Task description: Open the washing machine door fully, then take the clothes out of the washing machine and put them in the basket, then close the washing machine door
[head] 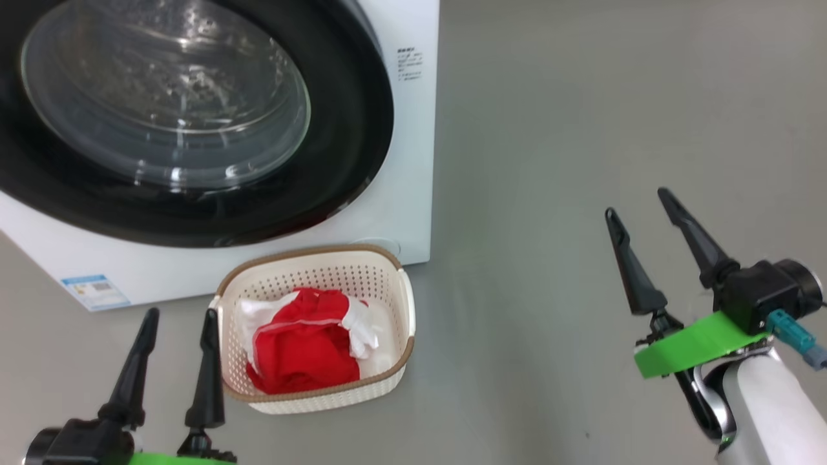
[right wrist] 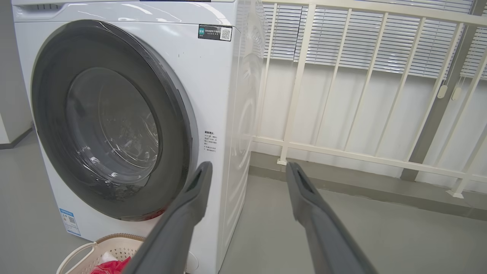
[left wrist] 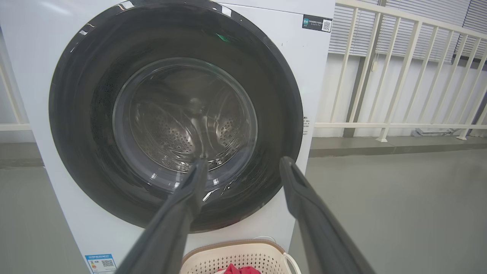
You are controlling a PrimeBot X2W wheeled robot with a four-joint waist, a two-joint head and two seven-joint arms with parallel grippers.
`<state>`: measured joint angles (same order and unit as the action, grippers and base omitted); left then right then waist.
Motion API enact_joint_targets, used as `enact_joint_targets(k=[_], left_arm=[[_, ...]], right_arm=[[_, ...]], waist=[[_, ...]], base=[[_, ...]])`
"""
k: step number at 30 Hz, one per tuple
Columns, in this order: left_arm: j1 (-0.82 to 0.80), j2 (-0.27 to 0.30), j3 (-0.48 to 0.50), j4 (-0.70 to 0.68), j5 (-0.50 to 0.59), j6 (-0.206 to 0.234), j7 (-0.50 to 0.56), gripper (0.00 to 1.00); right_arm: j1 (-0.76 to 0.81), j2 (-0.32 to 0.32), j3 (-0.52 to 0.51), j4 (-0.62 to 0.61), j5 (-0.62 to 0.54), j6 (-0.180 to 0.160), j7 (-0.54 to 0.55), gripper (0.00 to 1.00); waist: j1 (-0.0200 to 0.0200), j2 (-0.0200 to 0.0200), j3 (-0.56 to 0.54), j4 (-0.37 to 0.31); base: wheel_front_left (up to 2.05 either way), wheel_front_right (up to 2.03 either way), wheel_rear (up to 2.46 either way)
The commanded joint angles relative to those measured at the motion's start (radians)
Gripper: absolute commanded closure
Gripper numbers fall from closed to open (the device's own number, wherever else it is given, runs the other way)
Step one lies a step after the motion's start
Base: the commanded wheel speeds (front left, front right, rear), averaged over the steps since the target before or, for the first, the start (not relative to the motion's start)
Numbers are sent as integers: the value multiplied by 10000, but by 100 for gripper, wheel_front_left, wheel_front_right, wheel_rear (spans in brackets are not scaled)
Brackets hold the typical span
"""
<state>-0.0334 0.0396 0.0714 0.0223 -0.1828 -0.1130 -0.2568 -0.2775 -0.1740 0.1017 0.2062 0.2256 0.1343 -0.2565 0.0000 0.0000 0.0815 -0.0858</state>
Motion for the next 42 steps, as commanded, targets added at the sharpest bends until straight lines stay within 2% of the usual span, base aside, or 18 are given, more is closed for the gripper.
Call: enact_joint_targets(k=[1,19,30,31,39,42], left_arm=[[25,108,440,-354,245,113,-49,0],[741,107,879,-328,130,145,-49,0],[810,107,929,-238,167,249,-49,0],[965,2,584,-31,141,193,0,100],[946,-169,571,773,-142,193,132,100],[902,-162,568,809,-492,184,233,100]], right_arm=[[146,53,101,-313,-102,-36,-53,0],[1531,341,-112,-732,-442,-36,-53,0],[1757,365,-287,-782,-540,-36,-53,0],[1769,444,-460,-515,-503,0,0,100],[2187,656,-368,180,-190,1,82,100],[2182,656,-404,177,170,0,157,100]], waist=[[0,0,-283,-218],[0,0,-906,-359],[0,0,-1031,-320],[0,0,-1031,-320],[2,0,-1034,-303],[19,0,-1042,-265]], base=[[0,0,0],[0,0,0],[0,0,0],[0,0,0],[0,0,0],[0,0,0]])
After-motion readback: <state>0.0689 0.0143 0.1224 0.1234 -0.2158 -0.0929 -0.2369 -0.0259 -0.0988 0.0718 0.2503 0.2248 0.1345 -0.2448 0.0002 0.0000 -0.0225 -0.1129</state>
